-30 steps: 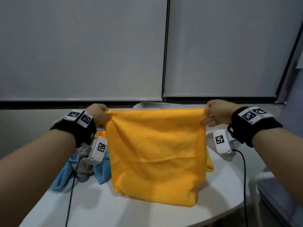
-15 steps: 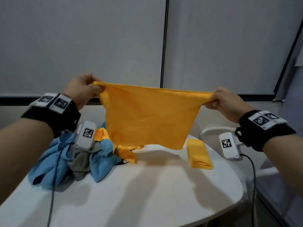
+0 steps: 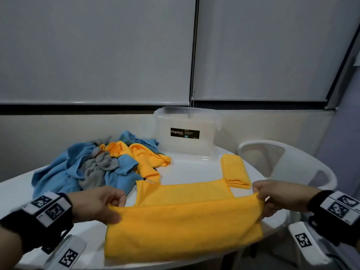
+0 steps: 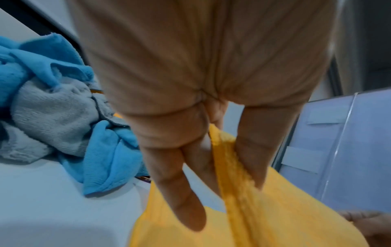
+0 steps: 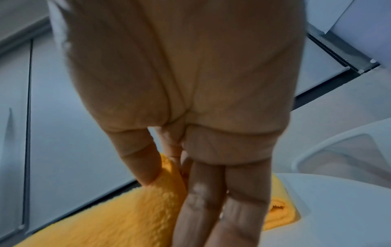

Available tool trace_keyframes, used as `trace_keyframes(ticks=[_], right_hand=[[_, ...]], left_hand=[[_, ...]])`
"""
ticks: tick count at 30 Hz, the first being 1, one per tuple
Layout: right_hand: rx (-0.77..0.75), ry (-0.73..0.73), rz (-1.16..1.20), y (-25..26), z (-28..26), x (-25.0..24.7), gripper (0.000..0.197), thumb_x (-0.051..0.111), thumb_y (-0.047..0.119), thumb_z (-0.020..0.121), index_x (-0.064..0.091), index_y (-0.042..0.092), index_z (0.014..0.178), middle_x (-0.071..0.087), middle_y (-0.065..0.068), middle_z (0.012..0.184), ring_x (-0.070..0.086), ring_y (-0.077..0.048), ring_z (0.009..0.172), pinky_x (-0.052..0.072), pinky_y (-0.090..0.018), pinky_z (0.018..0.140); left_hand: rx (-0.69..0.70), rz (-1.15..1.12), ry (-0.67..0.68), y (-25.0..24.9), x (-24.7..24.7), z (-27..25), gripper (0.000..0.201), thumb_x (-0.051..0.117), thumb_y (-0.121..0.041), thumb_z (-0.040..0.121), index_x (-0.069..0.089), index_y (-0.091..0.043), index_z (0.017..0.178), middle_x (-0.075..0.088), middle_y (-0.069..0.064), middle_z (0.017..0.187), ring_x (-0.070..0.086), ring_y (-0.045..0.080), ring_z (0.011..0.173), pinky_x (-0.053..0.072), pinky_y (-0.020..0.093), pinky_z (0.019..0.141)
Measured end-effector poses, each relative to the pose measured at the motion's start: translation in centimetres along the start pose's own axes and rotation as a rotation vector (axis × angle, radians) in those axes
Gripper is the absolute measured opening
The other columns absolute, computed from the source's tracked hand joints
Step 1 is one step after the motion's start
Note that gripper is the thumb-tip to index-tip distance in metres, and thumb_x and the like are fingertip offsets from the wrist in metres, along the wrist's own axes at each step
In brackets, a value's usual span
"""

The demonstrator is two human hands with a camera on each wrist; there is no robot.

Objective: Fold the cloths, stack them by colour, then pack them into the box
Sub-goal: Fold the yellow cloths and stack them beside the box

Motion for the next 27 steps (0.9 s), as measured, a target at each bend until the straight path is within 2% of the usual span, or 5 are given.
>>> trace_keyframes(ticks=[6,11,17,24,27], right_hand=[[0.005,-0.158,-0.219,0.8,4.3,-1.2,0.017,0.052,0.018,0.097,0.042,0.012,0.085,0.051,-0.011,0.076,0.07,-0.025,0.071,0.043,-0.025,0.049],[-0.021,-0.355,-0.679,2.3,8.7,-2.5,0.009,0.051,0.02,0.095,0.047,0.017,0.087,0.055,-0.002,0.072,0.053,-0.016,0.063,0.037,-0.023,0.052],[-0.003,-0.437,-0.886,2.7,13.1,-2.3,0.027,0.047,0.015,0.092,0.037,0.027,0.07,0.046,0.005,0.074,0.045,-0.017,0.069,0.033,-0.024,0.056],[0.026,-0.39,-1.15,2.7,15.5,-0.7,0.019,0.042,0.01,0.089,0.045,0.028,0.086,0.045,0.005,0.094,0.04,-0.021,0.101,0.029,-0.033,0.08],[0.095,-0.35,-1.121,2.0,15.9,-0.4,0.021,0.038,0.013,0.089,0.046,0.032,0.087,0.04,0.001,0.099,0.038,-0.028,0.103,0.034,-0.034,0.084]], left_hand=[[0.019,-0.058,-0.43,0.9,-3.8,3.3,0.018,0.068,-0.007,0.069,0.051,-0.007,0.075,0.043,0.003,0.059,0.041,0.014,0.052,0.037,0.024,0.05],[-0.06,0.025,-0.63,1.5,-6.1,7.5,0.008,0.067,-0.004,0.085,0.06,-0.009,0.086,0.052,0.005,0.065,0.05,0.018,0.058,0.042,0.028,0.054],[-0.208,0.068,-0.731,4.1,-7.5,10.8,0.012,0.06,-0.005,0.081,0.055,-0.013,0.074,0.045,0.004,0.061,0.04,0.017,0.052,0.03,0.023,0.048],[-0.267,-0.166,-0.67,6.2,-7.5,11.8,0.014,0.066,-0.012,0.062,0.054,-0.016,0.067,0.048,0.01,0.067,0.047,0.022,0.063,0.033,0.028,0.054],[-0.281,-0.203,-0.659,6.9,-7.6,12.1,0.018,0.07,-0.007,0.07,0.054,-0.016,0.071,0.045,0.011,0.066,0.046,0.021,0.063,0.031,0.028,0.053]])
Point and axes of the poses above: each hand's wrist, its own z-axis towards the middle knuckle, its own x-axis out of the palm, y = z × x, the point moved 7 cm from there along z, towards the middle knuckle
